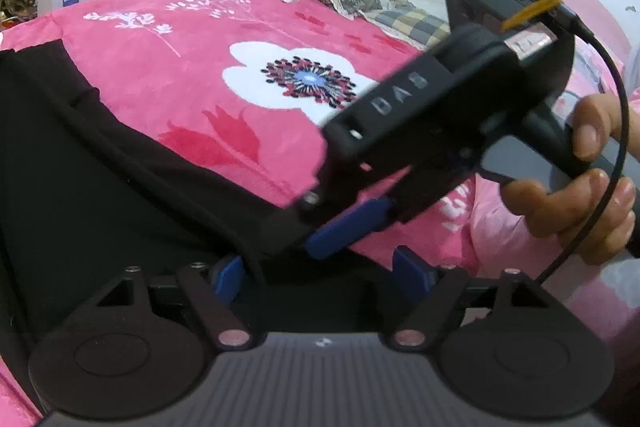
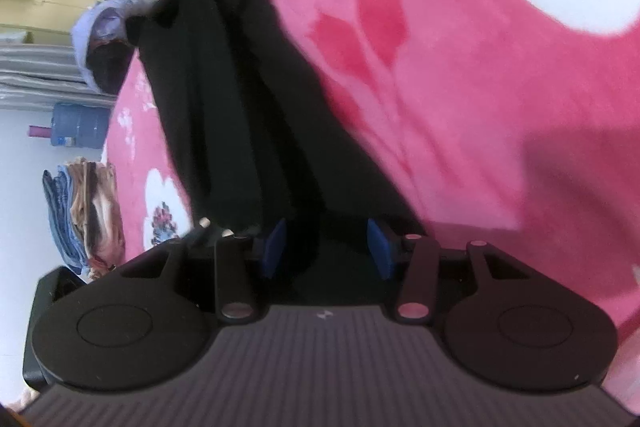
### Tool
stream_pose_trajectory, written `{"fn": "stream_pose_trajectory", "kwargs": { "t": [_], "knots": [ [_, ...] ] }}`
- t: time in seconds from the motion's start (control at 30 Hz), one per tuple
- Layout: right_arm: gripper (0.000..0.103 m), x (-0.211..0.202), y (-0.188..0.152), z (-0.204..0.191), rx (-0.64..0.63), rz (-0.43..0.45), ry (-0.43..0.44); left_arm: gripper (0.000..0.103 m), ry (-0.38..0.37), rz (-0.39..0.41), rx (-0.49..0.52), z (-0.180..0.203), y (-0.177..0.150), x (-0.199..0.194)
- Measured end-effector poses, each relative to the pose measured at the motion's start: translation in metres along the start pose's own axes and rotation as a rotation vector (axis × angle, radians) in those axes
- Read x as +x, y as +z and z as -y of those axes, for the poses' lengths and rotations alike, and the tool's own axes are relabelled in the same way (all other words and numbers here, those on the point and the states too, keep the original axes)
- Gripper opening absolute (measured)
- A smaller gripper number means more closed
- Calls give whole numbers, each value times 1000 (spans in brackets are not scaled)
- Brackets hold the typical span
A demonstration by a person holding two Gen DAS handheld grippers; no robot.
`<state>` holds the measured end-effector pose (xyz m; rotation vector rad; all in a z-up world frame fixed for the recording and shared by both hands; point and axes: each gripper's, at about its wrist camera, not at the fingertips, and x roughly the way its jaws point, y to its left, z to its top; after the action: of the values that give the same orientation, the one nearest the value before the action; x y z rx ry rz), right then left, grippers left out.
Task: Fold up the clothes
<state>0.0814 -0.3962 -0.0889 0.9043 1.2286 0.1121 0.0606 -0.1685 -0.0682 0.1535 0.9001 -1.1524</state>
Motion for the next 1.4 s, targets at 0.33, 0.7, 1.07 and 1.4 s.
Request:
{"fn": "stream_pose_trajectory", "kwargs": {
  "t": [0.33, 0.7, 1.07, 1.4],
  "knots": [
    [44, 42, 16, -56, -281, -52, -140, 79, 39, 15, -29, 5, 1, -7],
    [18, 47, 20, -48, -331, -65, -229, 80, -39, 43, 67, 23, -2, -31],
    [21, 41, 19, -19, -122, -140, -34, 80, 25, 45, 92, 1, -32, -96],
    [20, 35, 3, -25, -187, -171, -154, 80, 229, 68, 212, -12, -46, -95]
  ]
}}
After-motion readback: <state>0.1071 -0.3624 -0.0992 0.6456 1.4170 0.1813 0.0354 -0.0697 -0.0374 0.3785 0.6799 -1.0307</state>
